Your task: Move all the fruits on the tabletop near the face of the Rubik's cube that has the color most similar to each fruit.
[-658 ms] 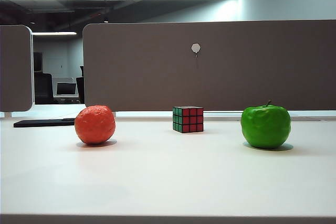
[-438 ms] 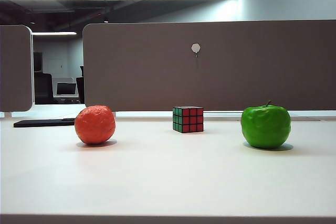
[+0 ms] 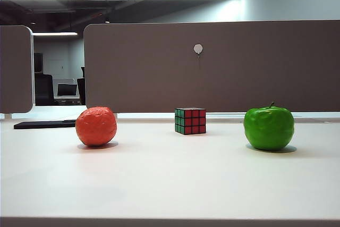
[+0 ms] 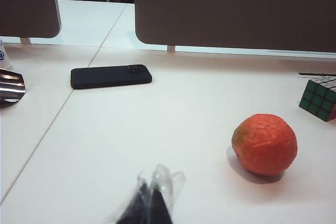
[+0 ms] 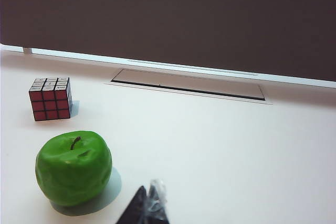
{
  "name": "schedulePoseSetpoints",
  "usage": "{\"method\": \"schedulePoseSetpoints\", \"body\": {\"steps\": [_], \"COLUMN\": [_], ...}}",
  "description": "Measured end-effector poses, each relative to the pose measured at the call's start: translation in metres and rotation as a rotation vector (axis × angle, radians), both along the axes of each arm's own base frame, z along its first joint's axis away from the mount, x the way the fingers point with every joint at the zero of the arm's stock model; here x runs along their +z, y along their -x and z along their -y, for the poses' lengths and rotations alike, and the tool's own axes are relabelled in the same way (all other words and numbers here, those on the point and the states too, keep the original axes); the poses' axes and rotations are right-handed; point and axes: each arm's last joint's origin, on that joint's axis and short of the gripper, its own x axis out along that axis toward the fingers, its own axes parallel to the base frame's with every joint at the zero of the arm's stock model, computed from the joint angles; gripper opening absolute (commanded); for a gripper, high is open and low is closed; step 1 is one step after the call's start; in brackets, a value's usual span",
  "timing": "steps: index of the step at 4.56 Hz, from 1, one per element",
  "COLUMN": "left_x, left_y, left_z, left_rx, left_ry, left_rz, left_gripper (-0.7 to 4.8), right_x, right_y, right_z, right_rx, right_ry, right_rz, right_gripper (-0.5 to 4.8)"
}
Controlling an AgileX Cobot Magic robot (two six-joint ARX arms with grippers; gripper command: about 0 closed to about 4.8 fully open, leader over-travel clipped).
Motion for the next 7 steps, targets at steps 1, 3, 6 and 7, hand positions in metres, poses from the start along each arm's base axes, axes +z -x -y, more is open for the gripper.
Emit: {"method": "schedulePoseSetpoints", "body": {"steps": [1, 3, 6, 7], "left_x": [0.0000, 0.0000, 0.0002, 0.0005], "left_y": [0.0000, 0.0000, 0.0004, 0.0006], "left_z": [0.0000, 0.0000, 0.0031, 0.0040], "left_rx": [0.000, -0.001, -0.107, -0.140], "left_ry": [0.000, 0.002, 0.004, 0.005], "left_rz": [0.000, 0.000, 0.002, 0.004], "left_gripper": [-0.06, -0.06, -0.06, -0.06], "right_x": [0.0000, 0.0000, 0.0000, 0.0000], "right_y": [0.0000, 0.0000, 0.0000, 0.0000], "right_z": [0.0000, 0.0000, 0.0000, -0.0001], "right_rx": [0.000, 0.000, 0.000, 0.002], "right_ry": [0.000, 0.000, 0.000, 0.000], "right_rz": [0.000, 0.000, 0.000, 0.000], "right_gripper": [0.00, 0.00, -0.01, -0.01]}}
